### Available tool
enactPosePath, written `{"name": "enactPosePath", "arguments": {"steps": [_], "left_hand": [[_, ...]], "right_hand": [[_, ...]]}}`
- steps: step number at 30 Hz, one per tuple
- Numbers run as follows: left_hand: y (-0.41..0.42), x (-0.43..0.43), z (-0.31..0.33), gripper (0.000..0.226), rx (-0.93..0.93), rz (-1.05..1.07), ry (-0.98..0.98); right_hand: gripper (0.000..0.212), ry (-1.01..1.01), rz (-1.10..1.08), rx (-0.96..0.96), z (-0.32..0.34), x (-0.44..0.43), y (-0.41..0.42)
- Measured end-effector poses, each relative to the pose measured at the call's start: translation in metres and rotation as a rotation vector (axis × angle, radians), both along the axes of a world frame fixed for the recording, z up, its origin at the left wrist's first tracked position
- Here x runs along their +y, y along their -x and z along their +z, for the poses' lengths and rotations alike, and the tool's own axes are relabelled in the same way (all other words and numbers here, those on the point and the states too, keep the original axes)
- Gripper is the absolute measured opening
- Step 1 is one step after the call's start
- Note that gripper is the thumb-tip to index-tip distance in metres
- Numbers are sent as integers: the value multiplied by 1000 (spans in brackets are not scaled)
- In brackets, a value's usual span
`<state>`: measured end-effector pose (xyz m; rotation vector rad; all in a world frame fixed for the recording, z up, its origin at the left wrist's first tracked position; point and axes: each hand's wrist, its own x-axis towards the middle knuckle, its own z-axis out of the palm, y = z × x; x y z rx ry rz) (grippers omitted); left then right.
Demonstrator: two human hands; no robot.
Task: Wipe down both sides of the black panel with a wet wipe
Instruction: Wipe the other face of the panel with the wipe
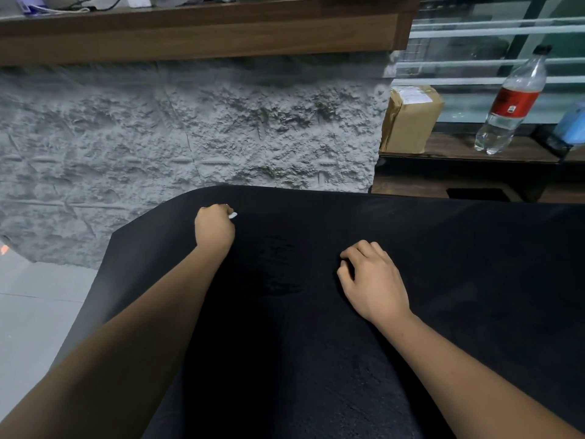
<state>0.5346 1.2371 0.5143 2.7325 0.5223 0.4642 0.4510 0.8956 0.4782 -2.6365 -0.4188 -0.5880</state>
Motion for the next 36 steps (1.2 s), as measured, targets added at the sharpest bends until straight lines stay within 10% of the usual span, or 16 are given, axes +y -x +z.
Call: {"name": "enactPosePath", "arguments": {"steps": [21, 36], "left_hand": [[-50, -168, -6, 50, 5, -384, -27], [-61, -90, -1, 40, 23, -358, -97]], "right_hand": [[20, 8, 1, -9, -1, 0, -2], [18, 2, -3, -7, -3, -1, -3]]}}
